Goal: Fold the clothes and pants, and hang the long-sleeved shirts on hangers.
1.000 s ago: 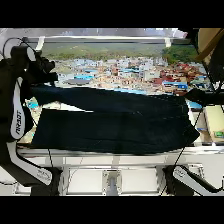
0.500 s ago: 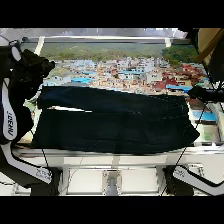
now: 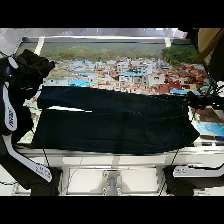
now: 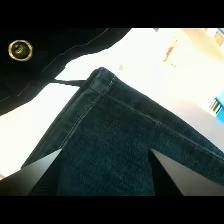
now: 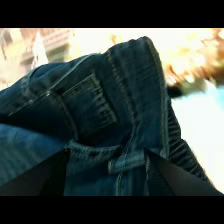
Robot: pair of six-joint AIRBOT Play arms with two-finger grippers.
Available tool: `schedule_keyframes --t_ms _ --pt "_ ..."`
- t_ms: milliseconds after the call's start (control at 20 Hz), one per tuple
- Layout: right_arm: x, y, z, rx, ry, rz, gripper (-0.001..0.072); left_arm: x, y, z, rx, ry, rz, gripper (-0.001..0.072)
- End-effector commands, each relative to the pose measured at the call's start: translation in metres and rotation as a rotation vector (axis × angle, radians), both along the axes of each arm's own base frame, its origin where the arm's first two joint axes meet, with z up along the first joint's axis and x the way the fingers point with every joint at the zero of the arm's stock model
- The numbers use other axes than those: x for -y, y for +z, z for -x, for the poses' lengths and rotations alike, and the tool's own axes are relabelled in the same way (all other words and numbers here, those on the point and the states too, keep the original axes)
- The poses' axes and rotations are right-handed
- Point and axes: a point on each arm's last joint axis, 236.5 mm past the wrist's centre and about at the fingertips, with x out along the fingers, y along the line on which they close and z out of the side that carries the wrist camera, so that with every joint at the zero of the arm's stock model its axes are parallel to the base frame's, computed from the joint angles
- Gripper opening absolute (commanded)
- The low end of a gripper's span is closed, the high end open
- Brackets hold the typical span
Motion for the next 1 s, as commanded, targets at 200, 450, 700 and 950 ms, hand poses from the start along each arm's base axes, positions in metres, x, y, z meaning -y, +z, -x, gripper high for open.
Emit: schedule_keyframes --t_ms 200,450,700,950 --pt "0.021 0.029 -0.03 0.064 -0.02 0.043 0.0519 0.001 -0.042 -0.018 0.008 -0.028 0.011 0.0597" --pt "0.013 0.027 -0.016 0.003 0.031 0.029 0.0518 -0.006 -0.043 -0.044 0.101 -0.022 -0.019 0.0531" --pt "0.013 0.027 -0.016 0.001 0.031 0.025 0.0519 -0.003 -0.063 -0.043 0.075 -0.023 -0.003 0.053" --pt "0.012 0.027 -0.016 -0.001 0.03 0.022 0.0518 -0.001 -0.072 -0.043 0.065 -0.022 0.006 0.0319"
